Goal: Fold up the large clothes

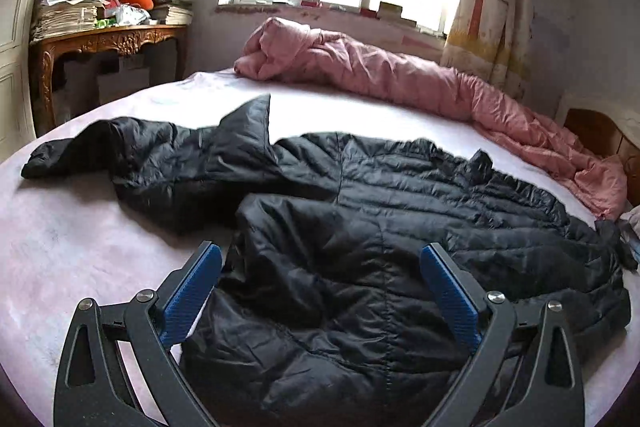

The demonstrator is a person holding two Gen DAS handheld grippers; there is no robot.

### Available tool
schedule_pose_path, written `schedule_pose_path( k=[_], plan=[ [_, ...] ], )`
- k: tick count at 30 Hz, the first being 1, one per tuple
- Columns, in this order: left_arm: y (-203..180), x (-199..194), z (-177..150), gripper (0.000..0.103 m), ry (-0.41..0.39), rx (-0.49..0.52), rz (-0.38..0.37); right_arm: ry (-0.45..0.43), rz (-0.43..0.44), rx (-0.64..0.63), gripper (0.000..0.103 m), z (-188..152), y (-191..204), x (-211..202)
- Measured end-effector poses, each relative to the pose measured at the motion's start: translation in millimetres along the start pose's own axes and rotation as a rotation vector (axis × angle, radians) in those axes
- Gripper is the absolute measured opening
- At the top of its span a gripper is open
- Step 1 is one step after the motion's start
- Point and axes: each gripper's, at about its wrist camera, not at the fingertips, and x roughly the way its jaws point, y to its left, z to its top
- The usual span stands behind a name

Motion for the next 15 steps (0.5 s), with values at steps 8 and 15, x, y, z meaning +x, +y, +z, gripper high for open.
schedule_pose_path(
  k=[8,15],
  plan=[
    [-7,-1,-2,0.099,-0.009,0.033,0.002,0.129,-0.083,0.379,0.092,16,-146,94],
    [-6,3,-3,0.099,0.01,0.027,0.006,0.103,-0.104,0.388,0.092,29,-168,127]
  ],
)
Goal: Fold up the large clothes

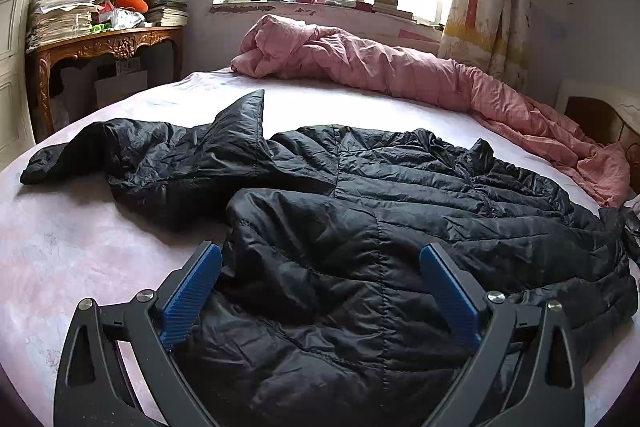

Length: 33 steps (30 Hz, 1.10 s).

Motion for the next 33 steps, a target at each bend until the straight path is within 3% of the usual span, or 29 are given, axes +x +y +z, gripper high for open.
schedule_pose_path(
  k=[1,5,8,10,13,17,23,25,28,33],
  plan=[
    [0,1,0,0.099,0.004,0.0,0.003,0.0,-0.007,-0.01,0.091,1,2,3],
    [0,2,0,0.099,0.003,0.004,0.006,-0.02,-0.037,0.014,0.061,1,1,2],
    [-2,0,-1,0.099,-0.008,0.013,0.012,-0.016,-0.008,0.098,0.004,0,-12,0],
    [-3,-2,-1,0.099,-0.018,0.021,0.015,-0.034,0.026,0.116,0.004,-3,-14,-5],
    [-6,-2,-1,0.099,-0.023,0.035,0.023,-0.168,0.037,0.016,0.004,-6,6,-35],
    [-11,-1,-2,0.099,-0.021,0.059,0.03,-0.261,0.024,-0.219,0.004,-23,70,-76],
    [-8,-2,-1,0.099,-0.024,0.045,0.02,-0.317,0.172,-0.463,0.004,-73,201,-154],
    [-9,-3,-2,0.099,-0.025,0.05,0.021,-0.321,0.216,-0.528,0.004,-92,245,-175],
    [-11,-4,-2,0.099,-0.032,0.061,0.022,-0.253,0.311,-0.588,0.004,-126,317,-196],
    [-13,-5,-3,0.099,-0.036,0.07,0.019,-0.194,0.35,-0.665,0.004,-201,414,-195]
  ],
)
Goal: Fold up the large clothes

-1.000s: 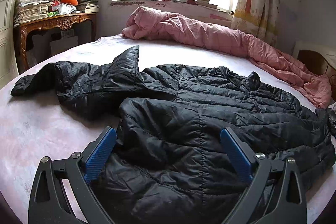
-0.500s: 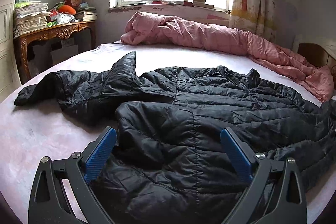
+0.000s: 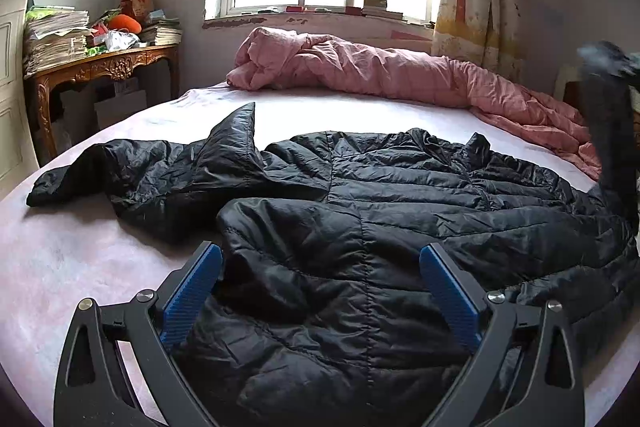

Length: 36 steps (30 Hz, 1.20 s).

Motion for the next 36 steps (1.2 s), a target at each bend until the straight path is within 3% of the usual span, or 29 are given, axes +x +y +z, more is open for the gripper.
schedule_pose_path(
  k=[5,11,15,22,23,25,26,27,30,34,36],
  plan=[
    [2,2,0,0.099,0.01,-0.019,-0.007,0.102,0.085,0.027,0.004,-45,89,61],
    [0,4,0,0.099,0.021,-0.012,-0.002,0.295,0.133,0.038,0.004,-118,138,137],
    [0,6,0,0.099,0.031,-0.015,-0.002,0.363,0.181,-0.013,0.004,-142,152,152],
    [0,7,-1,0.099,0.032,-0.016,0.002,0.345,0.364,-0.004,0.005,-140,164,142],
    [1,7,0,0.099,0.031,-0.017,0.002,0.353,0.369,-0.006,0.01,-140,166,141],
    [1,7,0,0.099,0.03,-0.019,0.001,0.373,0.383,-0.019,0.036,-138,166,137],
    [1,7,0,0.099,0.03,-0.019,0.001,0.37,0.397,-0.024,0.062,-136,165,133],
    [1,7,0,0.099,0.03,-0.019,0.001,0.347,0.397,-0.024,0.073,-133,162,126],
    [1,7,0,0.099,0.03,-0.018,0.001,0.308,0.358,-0.026,0.074,-114,153,106],
    [1,7,0,0.099,0.032,-0.02,0.0,0.498,0.243,-0.07,0.074,-104,143,115],
    [1,7,-1,0.099,0.036,-0.021,-0.001,0.582,0.246,-0.126,0.074,-110,141,123]
  ],
)
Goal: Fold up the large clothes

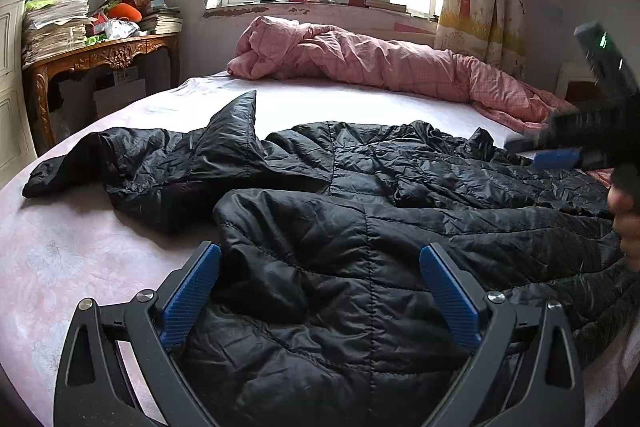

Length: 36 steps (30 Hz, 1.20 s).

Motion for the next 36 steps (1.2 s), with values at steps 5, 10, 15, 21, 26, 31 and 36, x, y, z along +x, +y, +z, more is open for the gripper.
schedule_pose_path(
  k=[5,10,15,21,26,31,36],
  plan=[
    [0,1,0,0.099,0.004,0.0,-0.001,0.197,-0.042,0.047,0.074,-13,-22,53],
    [0,1,0,0.099,0.004,0.0,-0.001,0.218,-0.047,0.057,0.033,-23,-33,75],
    [0,1,0,0.099,0.004,0.0,-0.001,0.102,0.063,0.078,0.01,-20,-36,56],
    [0,1,0,0.099,0.005,-0.001,-0.001,0.051,0.227,0.154,0.01,-17,-40,44],
    [0,4,-1,0.099,0.009,-0.001,-0.003,0.162,0.12,0.136,0.023,-23,-34,71],
    [0,3,-1,0.099,0.009,-0.002,-0.002,0.063,0.122,0.087,0.059,-18,-22,46],
    [-1,4,-1,0.099,0.008,-0.001,-0.002,0.011,0.067,0.055,0.062,-10,-15,27]
  ],
)
